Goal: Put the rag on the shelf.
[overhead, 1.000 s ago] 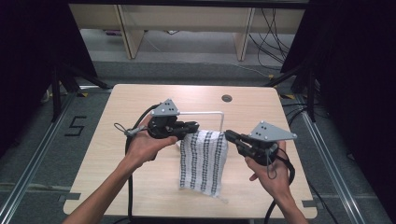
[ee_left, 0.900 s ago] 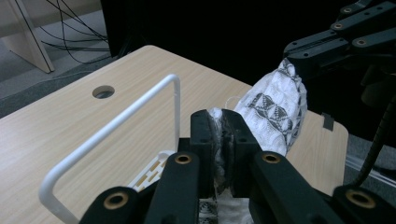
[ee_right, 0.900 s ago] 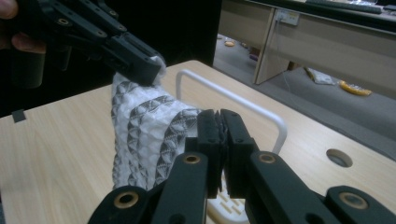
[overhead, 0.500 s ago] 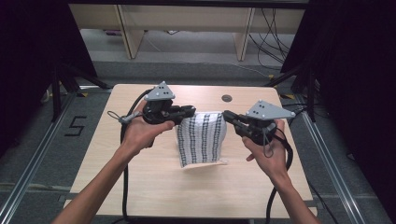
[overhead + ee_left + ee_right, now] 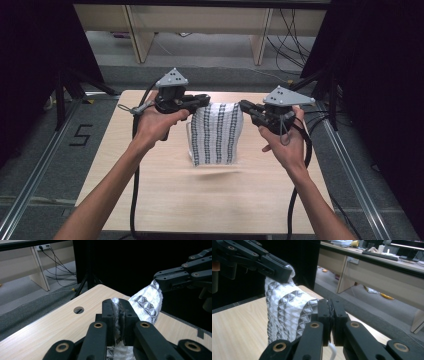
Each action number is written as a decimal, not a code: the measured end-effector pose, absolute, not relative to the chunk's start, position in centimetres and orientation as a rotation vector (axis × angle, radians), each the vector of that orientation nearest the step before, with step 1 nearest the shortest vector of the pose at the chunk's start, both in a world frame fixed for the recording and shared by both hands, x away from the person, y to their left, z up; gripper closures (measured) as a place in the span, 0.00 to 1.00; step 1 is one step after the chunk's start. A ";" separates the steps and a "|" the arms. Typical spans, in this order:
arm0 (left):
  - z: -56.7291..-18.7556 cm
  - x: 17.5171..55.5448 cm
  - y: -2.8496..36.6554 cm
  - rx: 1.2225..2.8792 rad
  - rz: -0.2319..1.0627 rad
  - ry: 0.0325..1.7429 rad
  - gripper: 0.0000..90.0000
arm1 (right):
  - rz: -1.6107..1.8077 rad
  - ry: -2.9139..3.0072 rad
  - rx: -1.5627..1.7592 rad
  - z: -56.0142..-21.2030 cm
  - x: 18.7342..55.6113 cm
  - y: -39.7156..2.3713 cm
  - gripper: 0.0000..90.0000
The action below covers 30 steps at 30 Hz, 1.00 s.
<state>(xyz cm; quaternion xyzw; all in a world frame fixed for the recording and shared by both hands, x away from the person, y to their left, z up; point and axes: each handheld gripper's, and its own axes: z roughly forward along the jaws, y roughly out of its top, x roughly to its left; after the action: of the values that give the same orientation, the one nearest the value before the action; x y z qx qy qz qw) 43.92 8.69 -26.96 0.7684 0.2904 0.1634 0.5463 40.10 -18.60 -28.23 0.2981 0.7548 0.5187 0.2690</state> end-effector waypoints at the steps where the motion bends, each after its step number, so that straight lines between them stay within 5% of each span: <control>1: -26.8 44.1 8.7 1.814 0.388 0.693 0.93 | 1.397 2.038 0.804 -28.0 40.5 -18.5 0.98; 15: -25.7 47.6 9.1 1.733 0.401 0.799 0.93 | 1.376 2.019 0.837 -26.0 44.2 -17.3 0.98; 30: -27.4 52.3 8.5 1.715 0.376 0.931 0.93 | 1.352 2.019 0.987 -27.6 49.6 -16.8 0.98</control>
<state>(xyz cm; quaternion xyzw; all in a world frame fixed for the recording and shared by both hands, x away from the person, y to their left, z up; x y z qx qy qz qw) 52.32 8.53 -27.38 0.7233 0.3924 0.1588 0.5456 49.59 -16.84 -27.64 0.3639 0.7440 0.4982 0.2565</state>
